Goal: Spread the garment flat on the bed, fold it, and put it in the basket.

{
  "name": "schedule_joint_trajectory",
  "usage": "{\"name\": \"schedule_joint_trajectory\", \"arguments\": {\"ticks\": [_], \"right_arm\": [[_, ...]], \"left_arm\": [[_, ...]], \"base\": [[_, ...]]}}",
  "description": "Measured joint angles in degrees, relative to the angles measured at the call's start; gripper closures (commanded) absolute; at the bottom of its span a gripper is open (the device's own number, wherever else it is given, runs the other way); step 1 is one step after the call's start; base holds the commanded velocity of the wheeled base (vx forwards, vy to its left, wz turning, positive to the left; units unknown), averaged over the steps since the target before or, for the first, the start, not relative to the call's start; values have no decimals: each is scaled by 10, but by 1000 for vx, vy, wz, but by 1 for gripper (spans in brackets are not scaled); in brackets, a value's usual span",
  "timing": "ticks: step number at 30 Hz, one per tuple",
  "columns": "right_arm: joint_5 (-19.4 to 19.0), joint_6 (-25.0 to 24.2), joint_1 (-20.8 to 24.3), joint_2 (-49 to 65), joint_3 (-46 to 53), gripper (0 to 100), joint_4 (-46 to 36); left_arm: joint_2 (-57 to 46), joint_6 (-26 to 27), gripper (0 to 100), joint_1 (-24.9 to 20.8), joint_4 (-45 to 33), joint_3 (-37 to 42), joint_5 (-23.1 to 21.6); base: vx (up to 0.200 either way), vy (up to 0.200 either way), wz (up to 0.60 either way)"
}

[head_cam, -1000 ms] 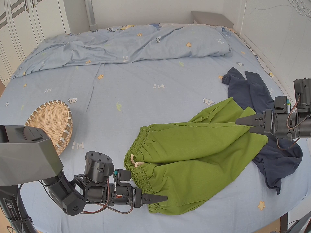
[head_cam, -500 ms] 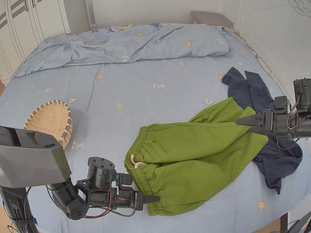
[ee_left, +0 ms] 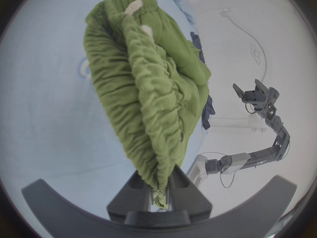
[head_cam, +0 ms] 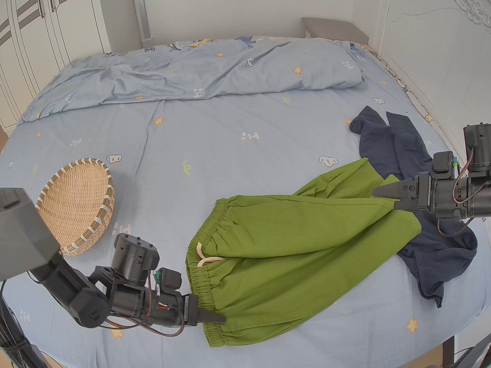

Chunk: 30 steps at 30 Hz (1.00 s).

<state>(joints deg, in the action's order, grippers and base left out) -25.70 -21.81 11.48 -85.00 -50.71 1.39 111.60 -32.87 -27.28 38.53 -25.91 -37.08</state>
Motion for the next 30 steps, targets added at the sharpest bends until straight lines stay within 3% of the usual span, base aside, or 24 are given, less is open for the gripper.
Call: {"name": "schedule_joint_trajectory", "arguments": {"ticks": [6, 13, 19, 26, 30], "right_arm": [[-2, 0, 10, 0, 6, 0, -3], [-10, 0, 22, 0, 22, 0, -5], [-36, 2, 22, -2, 65, 0, -8], [-62, 60, -9, -19, 137, 0, -5], [-101, 114, -39, -52, 161, 0, -3]], "left_arm": [[-69, 67, 100, 89, -173, -20, -35], [-119, 170, 100, 224, -248, -8, -54], [-139, 231, 100, 314, -266, 17, -76], [-145, 250, 100, 365, -268, 22, -95], [-145, 253, 100, 370, -267, 19, -98]], "base": [[0, 0, 0], [0, 0, 0], [0, 0, 0], [0, 0, 0], [0, 0, 0]]}}
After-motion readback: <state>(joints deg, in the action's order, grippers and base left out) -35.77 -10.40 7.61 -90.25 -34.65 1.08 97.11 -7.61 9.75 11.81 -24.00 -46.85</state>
